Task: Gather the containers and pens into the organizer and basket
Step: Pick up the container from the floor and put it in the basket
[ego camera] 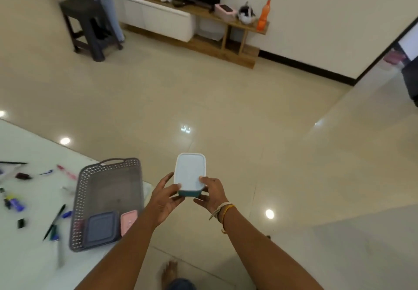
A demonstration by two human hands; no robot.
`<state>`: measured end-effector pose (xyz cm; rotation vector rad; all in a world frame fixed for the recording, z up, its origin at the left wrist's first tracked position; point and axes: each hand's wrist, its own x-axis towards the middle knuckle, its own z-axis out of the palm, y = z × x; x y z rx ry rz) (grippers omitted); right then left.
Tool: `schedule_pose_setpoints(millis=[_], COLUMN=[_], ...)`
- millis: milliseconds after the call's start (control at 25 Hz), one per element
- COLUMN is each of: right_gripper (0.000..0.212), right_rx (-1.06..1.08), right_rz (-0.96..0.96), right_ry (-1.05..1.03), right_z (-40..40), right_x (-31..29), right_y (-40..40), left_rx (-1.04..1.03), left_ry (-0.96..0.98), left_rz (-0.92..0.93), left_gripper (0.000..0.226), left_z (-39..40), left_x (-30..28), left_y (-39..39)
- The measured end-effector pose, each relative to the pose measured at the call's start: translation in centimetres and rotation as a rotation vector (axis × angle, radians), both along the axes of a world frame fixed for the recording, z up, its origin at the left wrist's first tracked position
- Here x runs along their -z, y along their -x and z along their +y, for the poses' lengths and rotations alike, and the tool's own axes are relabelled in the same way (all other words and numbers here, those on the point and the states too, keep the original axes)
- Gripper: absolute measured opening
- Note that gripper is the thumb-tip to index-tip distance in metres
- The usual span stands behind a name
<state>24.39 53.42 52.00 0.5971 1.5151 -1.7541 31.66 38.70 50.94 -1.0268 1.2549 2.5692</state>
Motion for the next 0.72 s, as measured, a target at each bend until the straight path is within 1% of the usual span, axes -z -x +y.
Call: schedule_pose_setpoints(millis=[80,160,240,400,480,720], right_gripper=[0.025,0.022,0.027,0.047,0.05,0.042], right_rx=[-0.073,-0.166,-0.217,-0.325,-0.349,-0.337], right_rz=[-0.006,-0.011,-0.035,-0.067,-0.071,-0.06], right_ry=[0.005,0.012,-0.019,-0.071,-0.1,-0.149], right_z=[-2.5,-5.1,-7.7,-13.0,-15.5,-22.2], right_x=[-2.1,-3.0,-3.4,-2.7,-1.1,6.4], right_y=[-2.1,-3.3,-4.3,-6.5,-7.3,-7.8], left_rx=[-0.038,-0.088,-0.115,-0.201,-0.235,-0.272], left_ry=[0.031,0.047,0.055,0.066,0.064,0.08], left_rz=[-0.012,-0.039,-0.078,-0.147,-0.191,-0.285], left_gripper=[0.054,0.054,0.053,0.053,0.053,0.056], left_z=[-2.6,-5.2,-7.7,-12.9,-16.2,-23.8], left_x=[-2.0,-2.5,-2.2,-0.4,1.2,8.9], left_y=[-2.3,-3.9,-5.1,-7.1,-7.9,-8.4])
